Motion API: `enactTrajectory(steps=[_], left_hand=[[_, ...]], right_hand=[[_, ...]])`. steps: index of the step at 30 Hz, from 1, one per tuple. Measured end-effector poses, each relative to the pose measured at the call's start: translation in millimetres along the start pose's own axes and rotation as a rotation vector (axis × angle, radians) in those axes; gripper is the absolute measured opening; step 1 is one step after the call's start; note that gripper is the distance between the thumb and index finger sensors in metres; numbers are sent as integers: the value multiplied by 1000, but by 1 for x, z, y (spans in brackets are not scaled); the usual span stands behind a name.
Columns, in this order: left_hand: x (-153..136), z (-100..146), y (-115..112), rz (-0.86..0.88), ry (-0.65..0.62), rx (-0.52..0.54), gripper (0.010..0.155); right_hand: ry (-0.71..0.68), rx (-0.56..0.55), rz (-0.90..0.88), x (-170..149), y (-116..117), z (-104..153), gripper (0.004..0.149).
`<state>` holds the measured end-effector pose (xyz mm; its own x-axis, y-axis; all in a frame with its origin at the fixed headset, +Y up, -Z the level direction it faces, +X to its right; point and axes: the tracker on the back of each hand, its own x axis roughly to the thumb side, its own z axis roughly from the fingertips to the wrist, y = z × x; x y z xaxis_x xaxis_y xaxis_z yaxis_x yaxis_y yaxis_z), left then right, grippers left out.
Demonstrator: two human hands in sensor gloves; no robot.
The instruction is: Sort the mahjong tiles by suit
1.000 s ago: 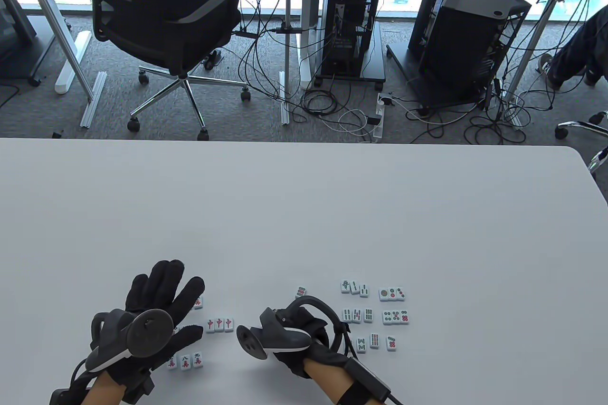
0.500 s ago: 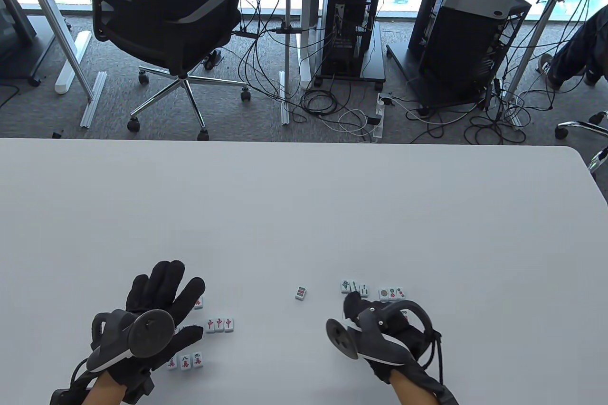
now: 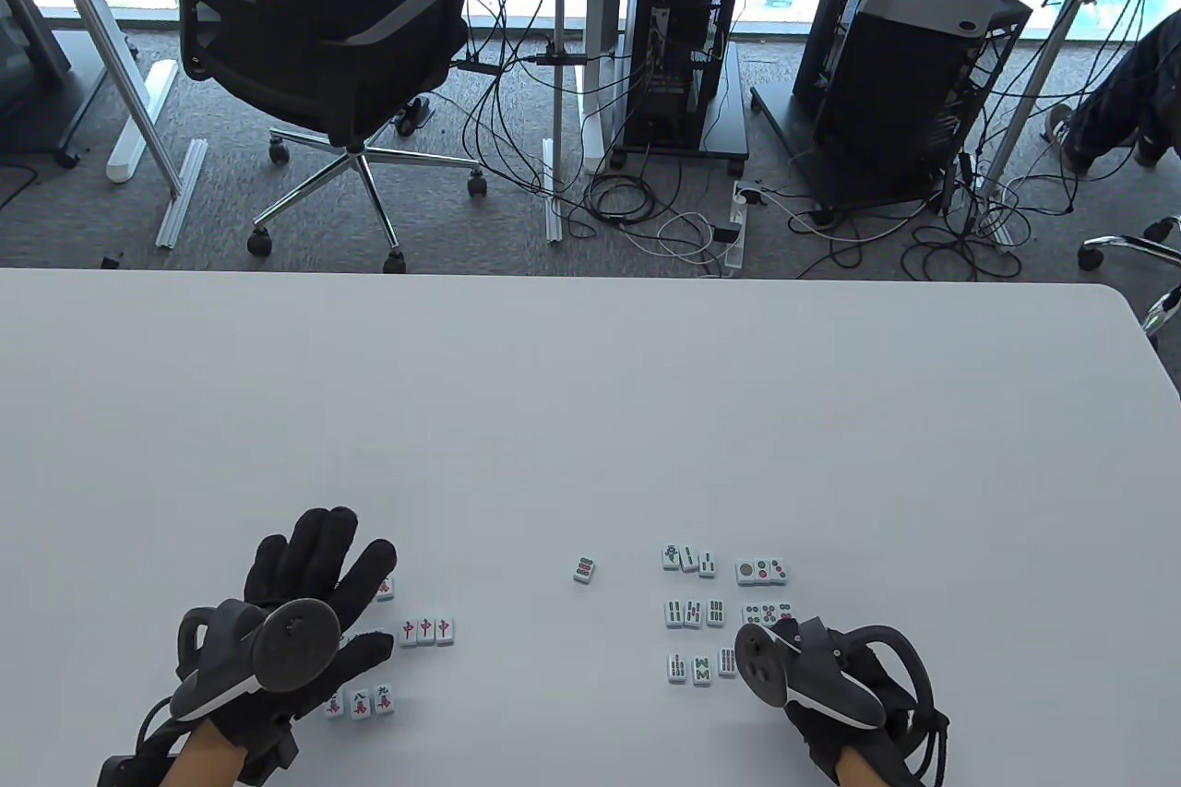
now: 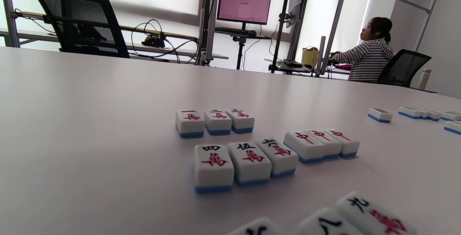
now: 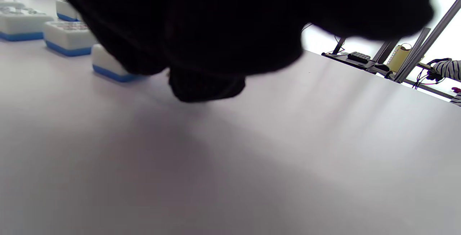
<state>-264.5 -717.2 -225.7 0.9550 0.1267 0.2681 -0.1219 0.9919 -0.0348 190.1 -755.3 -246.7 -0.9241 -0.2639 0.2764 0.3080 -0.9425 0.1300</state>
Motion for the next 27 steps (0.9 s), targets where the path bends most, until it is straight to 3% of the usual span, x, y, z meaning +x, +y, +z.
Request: enactTrajectory(steps=[11, 19, 27], left_hand=[[-1, 0, 0, 8, -1, -1, 82], [-2, 0, 2, 19, -2, 11, 82], [-2, 0, 3, 25, -12, 28, 82]], right_hand=[[3, 60, 30, 7, 5, -4, 60], [-11, -31, -34, 15, -33, -5, 55], [-99, -104, -99, 60, -59, -37, 55]])
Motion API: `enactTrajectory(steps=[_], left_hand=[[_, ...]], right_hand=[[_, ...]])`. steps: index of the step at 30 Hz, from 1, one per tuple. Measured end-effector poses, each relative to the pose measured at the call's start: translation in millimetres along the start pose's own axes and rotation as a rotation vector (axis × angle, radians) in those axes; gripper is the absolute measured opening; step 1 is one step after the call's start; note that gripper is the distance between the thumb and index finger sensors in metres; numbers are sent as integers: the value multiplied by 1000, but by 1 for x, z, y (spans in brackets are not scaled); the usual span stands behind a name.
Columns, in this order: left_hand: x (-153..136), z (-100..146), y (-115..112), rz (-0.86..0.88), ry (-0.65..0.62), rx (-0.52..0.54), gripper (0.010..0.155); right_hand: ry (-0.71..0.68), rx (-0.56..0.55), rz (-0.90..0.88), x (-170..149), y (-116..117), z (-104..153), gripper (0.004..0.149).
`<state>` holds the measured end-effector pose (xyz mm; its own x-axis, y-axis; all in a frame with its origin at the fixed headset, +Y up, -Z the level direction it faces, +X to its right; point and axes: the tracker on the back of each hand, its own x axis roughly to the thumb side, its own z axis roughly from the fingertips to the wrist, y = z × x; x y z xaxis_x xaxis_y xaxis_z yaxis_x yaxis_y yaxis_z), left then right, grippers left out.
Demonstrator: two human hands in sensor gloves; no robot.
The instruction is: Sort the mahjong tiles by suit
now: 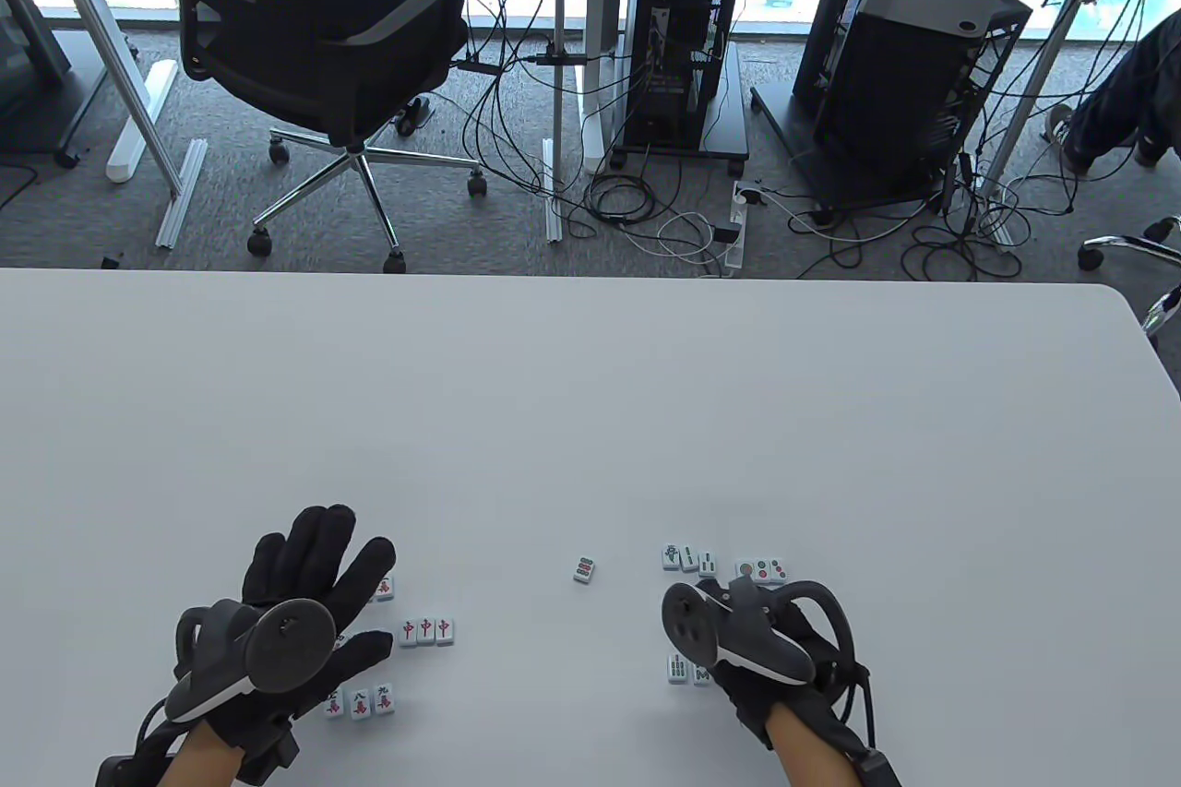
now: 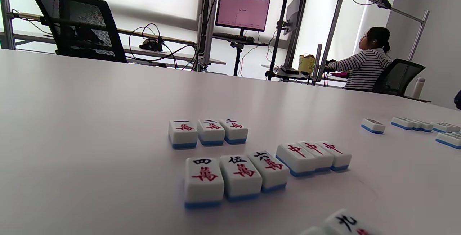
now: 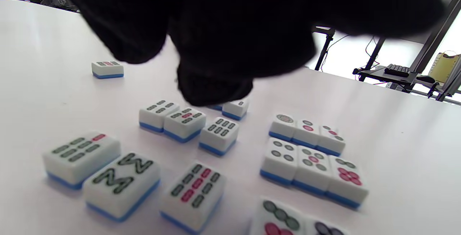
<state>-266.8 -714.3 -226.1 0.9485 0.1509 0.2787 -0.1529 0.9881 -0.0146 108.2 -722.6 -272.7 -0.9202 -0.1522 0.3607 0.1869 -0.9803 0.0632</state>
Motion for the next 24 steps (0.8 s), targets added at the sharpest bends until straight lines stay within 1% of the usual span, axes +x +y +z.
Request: enactTrajectory(steps=[3, 6, 9, 11, 15, 18, 22, 23, 24], left_hand=[[0, 1, 1, 5, -4, 6, 82], [0, 1, 0, 4, -8, 7, 82], [1, 1, 0, 4, -11, 8, 82], [1, 1, 0, 5, -16, 13, 82], [0, 1, 0, 10, -16, 18, 82], [0, 1, 0, 10, -16, 17, 82], [1, 2, 0, 11, -15, 15, 82], [1, 2, 0, 10, -15, 15, 82], [1, 2, 0, 10, -15, 15, 82]], right_hand=[[-28, -23, 1, 24, 1, -20, 57], [-42, 16, 22, 44, 4, -37, 58], [-61, 27, 45, 62, 6, -55, 59], [-46, 40, 56, 72, 7, -66, 60], [-13, 63, 114, 84, 10, -82, 63], [24, 112, 150, 88, 11, -92, 64], [33, 188, 143, 91, 16, -103, 59], [38, 199, 149, 92, 17, -104, 59], [30, 185, 148, 93, 17, -104, 58]])
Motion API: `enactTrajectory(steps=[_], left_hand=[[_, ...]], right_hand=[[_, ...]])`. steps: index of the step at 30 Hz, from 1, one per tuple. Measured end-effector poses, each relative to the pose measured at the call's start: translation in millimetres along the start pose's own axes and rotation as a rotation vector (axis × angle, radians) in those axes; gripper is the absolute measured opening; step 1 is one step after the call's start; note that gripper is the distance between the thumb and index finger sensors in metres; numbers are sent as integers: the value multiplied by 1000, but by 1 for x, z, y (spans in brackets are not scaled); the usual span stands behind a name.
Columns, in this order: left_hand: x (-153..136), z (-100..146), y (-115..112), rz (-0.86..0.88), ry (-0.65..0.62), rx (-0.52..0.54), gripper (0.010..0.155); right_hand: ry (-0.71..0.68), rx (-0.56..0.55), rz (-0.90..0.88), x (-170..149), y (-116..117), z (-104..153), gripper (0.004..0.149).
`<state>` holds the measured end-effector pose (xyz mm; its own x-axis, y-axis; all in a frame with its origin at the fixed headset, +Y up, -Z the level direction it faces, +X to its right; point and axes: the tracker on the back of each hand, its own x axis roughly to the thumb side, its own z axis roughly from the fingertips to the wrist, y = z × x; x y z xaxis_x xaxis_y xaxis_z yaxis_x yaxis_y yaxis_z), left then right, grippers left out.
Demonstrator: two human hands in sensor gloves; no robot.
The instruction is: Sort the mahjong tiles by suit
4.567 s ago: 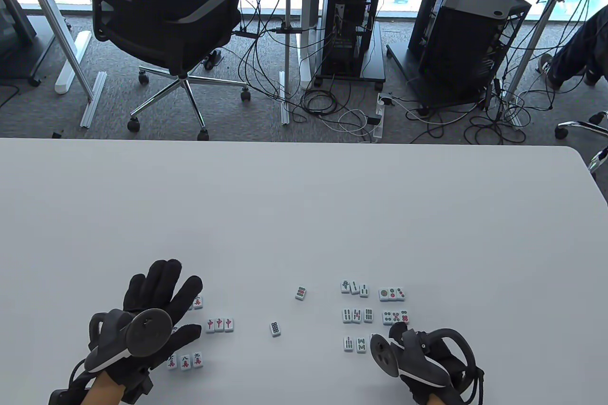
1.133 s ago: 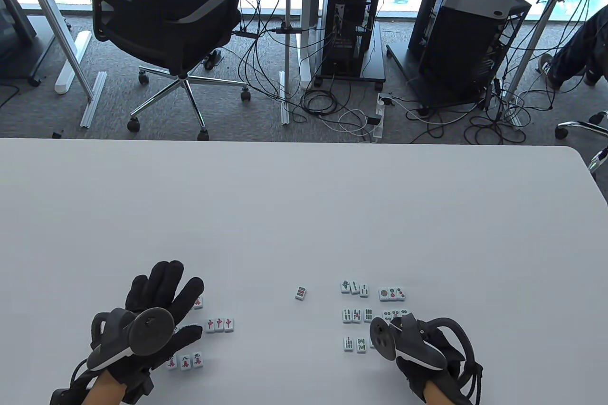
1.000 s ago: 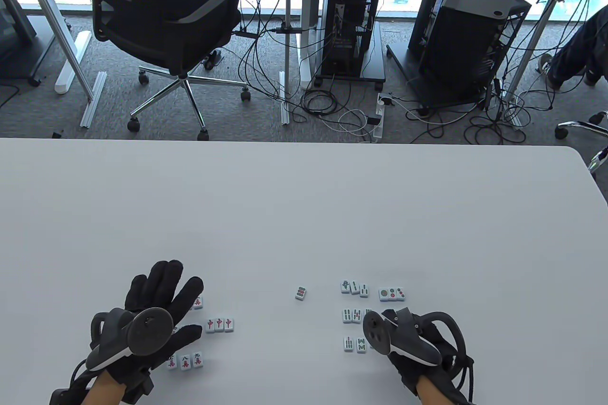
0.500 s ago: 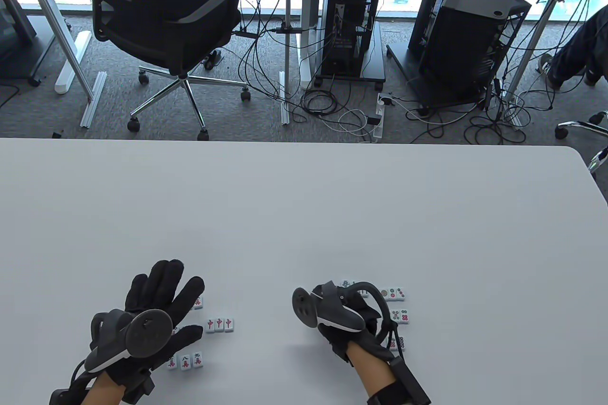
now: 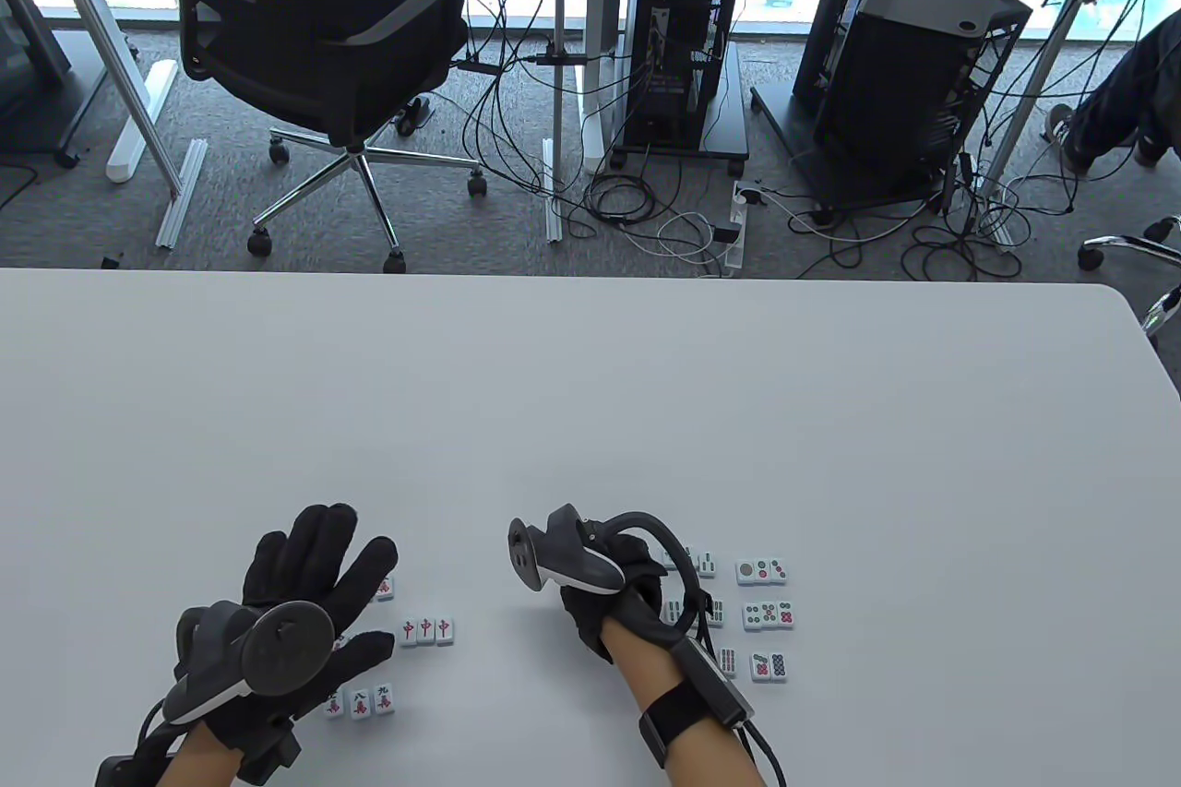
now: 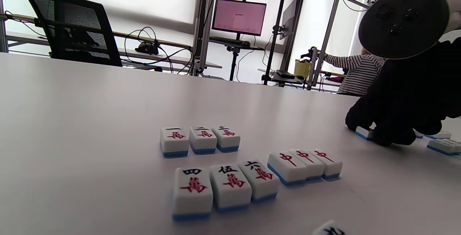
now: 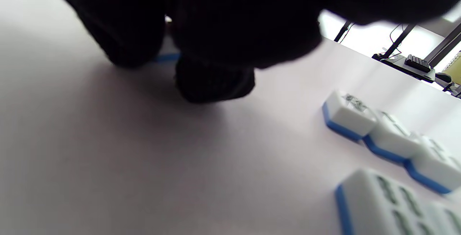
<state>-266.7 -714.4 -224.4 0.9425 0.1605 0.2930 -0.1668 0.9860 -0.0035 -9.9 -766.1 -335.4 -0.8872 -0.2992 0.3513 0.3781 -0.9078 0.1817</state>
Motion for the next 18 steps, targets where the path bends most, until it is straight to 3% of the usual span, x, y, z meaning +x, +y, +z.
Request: enactTrajectory(steps=[8, 13, 18], left_hand=[[0, 0, 0, -1, -2, -1, 82], [0, 0, 0, 1, -4, 2, 82], [-2, 0, 1, 5, 7, 2, 82]], right_hand=[[-71, -94, -29, -15, -4, 12, 56], [-82, -241, -79, -56, -12, 48, 58], [-51, -380, -48, -103, -1, 93, 58]])
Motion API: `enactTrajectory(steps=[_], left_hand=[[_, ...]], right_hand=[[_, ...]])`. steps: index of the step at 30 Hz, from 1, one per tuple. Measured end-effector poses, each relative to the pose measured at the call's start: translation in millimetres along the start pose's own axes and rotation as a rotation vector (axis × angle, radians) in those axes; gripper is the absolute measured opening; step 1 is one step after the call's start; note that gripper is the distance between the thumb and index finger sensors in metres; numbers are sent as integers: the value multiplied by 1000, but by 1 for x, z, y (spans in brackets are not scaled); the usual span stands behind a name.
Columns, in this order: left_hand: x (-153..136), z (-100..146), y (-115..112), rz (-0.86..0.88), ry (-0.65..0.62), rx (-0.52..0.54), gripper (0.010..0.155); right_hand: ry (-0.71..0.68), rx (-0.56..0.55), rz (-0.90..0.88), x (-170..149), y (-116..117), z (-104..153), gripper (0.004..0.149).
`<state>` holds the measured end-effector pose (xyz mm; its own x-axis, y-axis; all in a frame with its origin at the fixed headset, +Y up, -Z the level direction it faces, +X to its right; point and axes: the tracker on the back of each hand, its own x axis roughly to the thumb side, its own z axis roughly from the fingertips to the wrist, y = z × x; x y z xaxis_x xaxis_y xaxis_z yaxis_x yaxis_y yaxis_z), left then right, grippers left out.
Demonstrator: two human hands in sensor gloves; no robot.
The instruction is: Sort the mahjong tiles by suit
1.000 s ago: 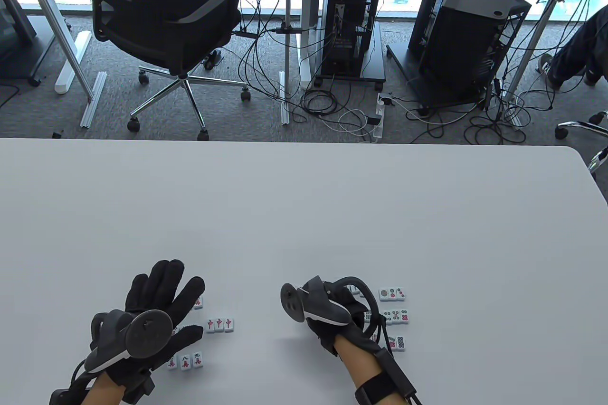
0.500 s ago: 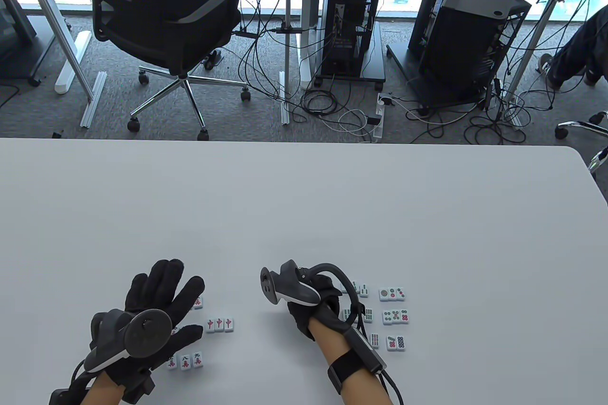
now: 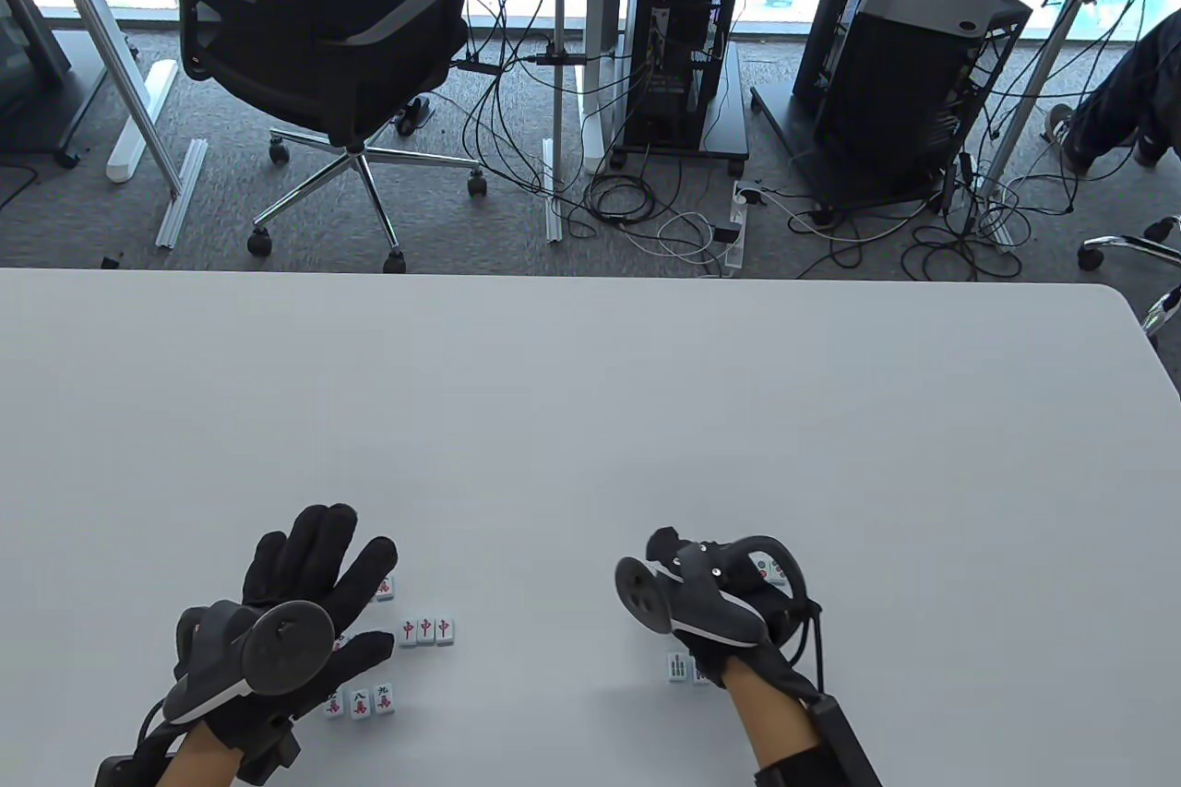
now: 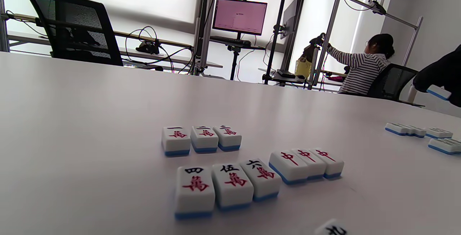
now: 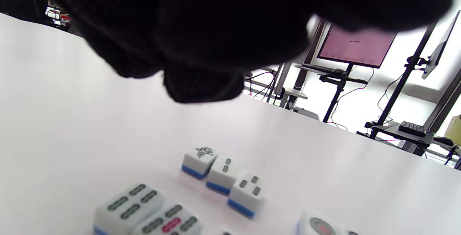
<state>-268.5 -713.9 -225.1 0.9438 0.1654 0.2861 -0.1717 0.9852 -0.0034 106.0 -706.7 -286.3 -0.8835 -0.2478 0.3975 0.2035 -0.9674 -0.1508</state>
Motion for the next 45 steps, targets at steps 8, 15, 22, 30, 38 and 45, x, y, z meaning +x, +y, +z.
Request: enactTrajectory(steps=[8, 15, 22, 30, 38, 45], left_hand=[[-9, 1, 5, 21, 36, 24, 82], [-14, 2, 6, 30, 59, 29, 82], [-14, 2, 7, 31, 64, 25, 82], [-14, 2, 7, 30, 61, 22, 82], [-15, 3, 8, 40, 61, 25, 82], [-14, 3, 8, 41, 51, 29, 82]], right_hand=[[110, 102, 39, -55, 27, 64, 58], [141, 246, 44, -62, 54, 84, 58], [138, 289, 47, -54, 69, 82, 58], [176, 289, 8, -57, 65, 84, 59], [174, 237, -62, -51, 33, 63, 55], [149, 150, -62, -25, 25, 11, 56]])
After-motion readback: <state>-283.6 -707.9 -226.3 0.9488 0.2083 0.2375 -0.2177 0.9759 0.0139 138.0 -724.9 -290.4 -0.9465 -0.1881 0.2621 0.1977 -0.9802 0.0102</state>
